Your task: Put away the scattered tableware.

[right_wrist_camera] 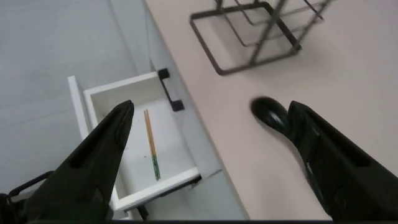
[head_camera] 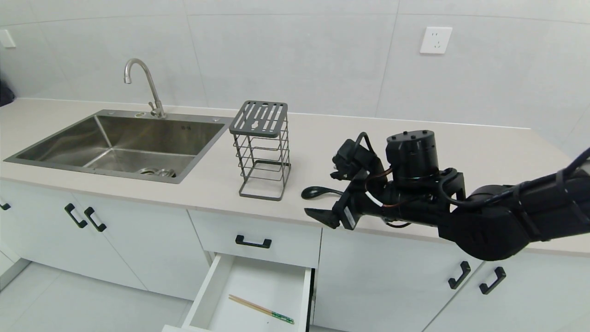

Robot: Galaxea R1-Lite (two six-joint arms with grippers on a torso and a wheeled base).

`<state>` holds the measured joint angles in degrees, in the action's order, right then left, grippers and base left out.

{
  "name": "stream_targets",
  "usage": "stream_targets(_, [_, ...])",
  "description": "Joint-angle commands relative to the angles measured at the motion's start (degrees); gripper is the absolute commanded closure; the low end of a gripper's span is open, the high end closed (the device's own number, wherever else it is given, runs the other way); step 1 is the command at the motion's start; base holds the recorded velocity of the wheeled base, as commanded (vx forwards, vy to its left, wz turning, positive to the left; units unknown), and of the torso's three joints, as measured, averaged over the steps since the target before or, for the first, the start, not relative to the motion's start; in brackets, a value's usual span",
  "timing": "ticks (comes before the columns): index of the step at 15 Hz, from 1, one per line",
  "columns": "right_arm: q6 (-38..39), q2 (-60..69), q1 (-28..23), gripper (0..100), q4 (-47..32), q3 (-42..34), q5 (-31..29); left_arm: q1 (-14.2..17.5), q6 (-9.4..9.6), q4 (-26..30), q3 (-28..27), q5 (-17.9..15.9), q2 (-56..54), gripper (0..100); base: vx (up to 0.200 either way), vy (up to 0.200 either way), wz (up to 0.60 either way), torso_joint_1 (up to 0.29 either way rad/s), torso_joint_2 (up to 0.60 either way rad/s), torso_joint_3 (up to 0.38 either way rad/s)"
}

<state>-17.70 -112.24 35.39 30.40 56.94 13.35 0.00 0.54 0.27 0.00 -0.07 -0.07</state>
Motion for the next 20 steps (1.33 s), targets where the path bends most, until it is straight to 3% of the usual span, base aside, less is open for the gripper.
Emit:
stream_targets(1, [-0.14,0.09,-3.31,0,0.01,-1.22,0.10,0.00,-0.01,0.00,0.00,-0.01,0.07,0,0.000,0.000,0.00,0.000,0.00,0.000])
stream_targets(8, [0.12,-6.94,-9.81,0,0.01,3.09,0.63,0.00,-0.01,0.00,0.00,-0.01,0.07,0,0.000,0.000,0.00,0.000,0.00,0.000])
stream_targets(12, [1.00,-14.15,-9.81,0,-0.17,9.59,3.17,0.00,-0.01,0.00,0.00,-0.01,0.07,0,0.000,0.000,0.00,0.000,0.00,0.000])
stream_targets(20, [4.08,-16.87,-8.85,0,0.53,11.00,3.17,0.00,-0.01,0.00,0.00,-0.01,0.07,0,0.000,0.000,0.00,0.000,0.00,0.000])
